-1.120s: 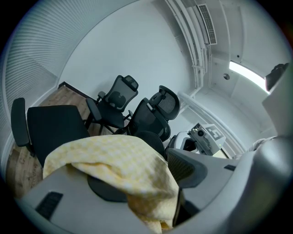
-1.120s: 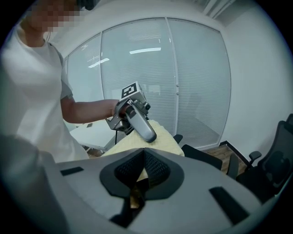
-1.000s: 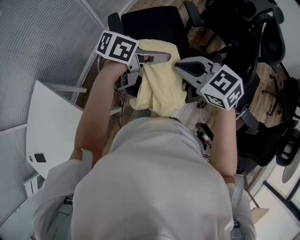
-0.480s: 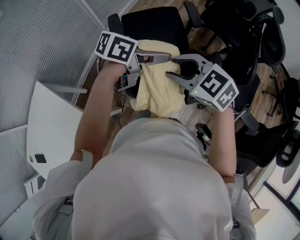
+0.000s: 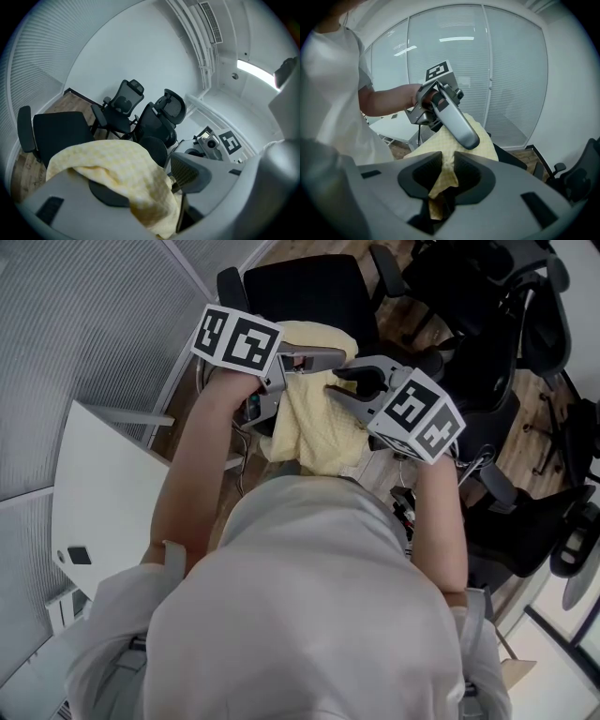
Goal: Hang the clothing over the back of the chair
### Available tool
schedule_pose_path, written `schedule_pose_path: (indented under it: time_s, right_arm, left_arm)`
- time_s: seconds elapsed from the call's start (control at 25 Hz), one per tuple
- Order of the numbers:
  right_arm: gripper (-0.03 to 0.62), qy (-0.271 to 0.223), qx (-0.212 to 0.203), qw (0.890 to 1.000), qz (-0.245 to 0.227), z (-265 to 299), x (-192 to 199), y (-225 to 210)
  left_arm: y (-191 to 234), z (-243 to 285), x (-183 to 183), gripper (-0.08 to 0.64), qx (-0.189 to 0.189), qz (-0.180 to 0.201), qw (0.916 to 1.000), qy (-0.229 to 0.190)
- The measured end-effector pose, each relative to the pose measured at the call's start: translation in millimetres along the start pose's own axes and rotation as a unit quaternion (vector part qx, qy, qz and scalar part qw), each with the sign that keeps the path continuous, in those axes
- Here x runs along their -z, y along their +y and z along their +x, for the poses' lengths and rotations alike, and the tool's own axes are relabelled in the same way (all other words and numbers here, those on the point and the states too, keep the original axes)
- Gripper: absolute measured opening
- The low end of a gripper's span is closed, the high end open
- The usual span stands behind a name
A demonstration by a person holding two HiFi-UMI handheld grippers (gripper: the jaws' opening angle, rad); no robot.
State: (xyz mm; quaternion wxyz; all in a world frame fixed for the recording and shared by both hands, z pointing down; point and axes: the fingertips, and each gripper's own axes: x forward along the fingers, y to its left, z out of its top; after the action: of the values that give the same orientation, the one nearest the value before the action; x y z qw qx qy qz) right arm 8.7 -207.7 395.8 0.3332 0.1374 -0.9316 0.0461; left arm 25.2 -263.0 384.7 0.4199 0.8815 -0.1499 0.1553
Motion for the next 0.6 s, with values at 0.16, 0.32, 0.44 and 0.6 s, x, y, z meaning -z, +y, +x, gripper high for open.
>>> schedule_pose_path:
  time_s: [0.16, 0.32, 0.44, 0.6]
  right_arm:
    - [0.035, 0.008, 0.015, 1.000, -0.011, -6, 1, -4]
    - [0.031, 0.010, 0.033, 0.999, -0.006, -11, 3, -11]
    - [0.031, 0.011, 0.047, 0.999, -0.002, -16, 6, -17]
    - [0.031, 0.010, 0.062, 0.998, 0.008, -22, 11, -25]
  left_arm:
    - [0, -4, 1, 0.259, -0.011, 0.011, 0.9999, 0.005]
    - [5, -9, 3, 0.259, -0.027, 0.015, 0.9995, 0.006]
    - [7, -13, 4, 0.259, -0.031, 0.012, 0.9995, 0.001]
    - [10, -18, 5, 0.259, -0.037, 0.008, 0.9993, -0.006]
